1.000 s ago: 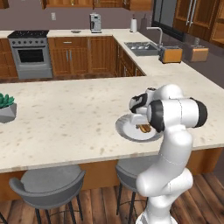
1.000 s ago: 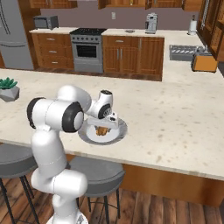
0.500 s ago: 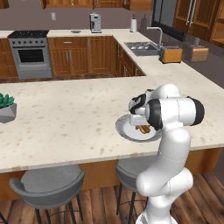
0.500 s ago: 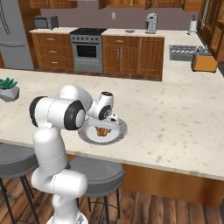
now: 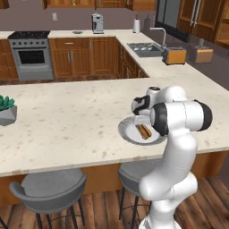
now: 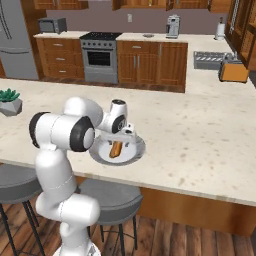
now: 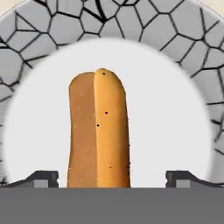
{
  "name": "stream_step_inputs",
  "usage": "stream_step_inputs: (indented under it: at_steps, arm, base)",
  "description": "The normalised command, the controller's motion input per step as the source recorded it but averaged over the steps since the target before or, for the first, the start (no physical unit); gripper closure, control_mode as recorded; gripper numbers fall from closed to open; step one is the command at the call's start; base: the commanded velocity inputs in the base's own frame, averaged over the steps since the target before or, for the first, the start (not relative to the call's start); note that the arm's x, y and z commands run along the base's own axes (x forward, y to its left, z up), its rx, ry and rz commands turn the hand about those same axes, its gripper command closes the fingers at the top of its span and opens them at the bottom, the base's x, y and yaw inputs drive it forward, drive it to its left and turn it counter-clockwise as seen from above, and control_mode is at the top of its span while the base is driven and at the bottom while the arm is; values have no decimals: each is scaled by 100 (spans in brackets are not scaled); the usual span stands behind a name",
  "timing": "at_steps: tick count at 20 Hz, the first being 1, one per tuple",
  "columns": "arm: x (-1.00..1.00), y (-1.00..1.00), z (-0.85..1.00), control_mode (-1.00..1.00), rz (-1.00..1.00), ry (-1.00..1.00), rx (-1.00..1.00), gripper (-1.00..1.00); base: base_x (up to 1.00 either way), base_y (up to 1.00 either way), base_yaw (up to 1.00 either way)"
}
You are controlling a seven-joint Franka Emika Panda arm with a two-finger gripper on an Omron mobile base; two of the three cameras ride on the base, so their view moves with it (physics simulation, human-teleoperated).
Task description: Move the hot dog bun to the plate on the dining table and place the condiment next to that plate. Then navigate to the fridge and take the sausage and place it on the plate as well.
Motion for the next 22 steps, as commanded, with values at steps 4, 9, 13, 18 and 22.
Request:
stream_step_inputs:
  at_steps: [4, 9, 13, 18, 22]
  arm:
    - [-48, 2, 97, -100, 0, -34, -11, -100]
    - [-89, 19, 97, -100, 2, -28, -9, -100]
    - [-96, 24, 93, -100, 2, -11, -8, -100]
    - [-85, 25, 80, -100, 6, 0, -3, -100]
    - [-81, 31, 53, -100, 8, 11, 0, -100]
  base:
    - [0, 0, 0]
    - [0, 0, 0]
    - [0, 0, 0]
    - [0, 0, 0]
    - [0, 0, 0]
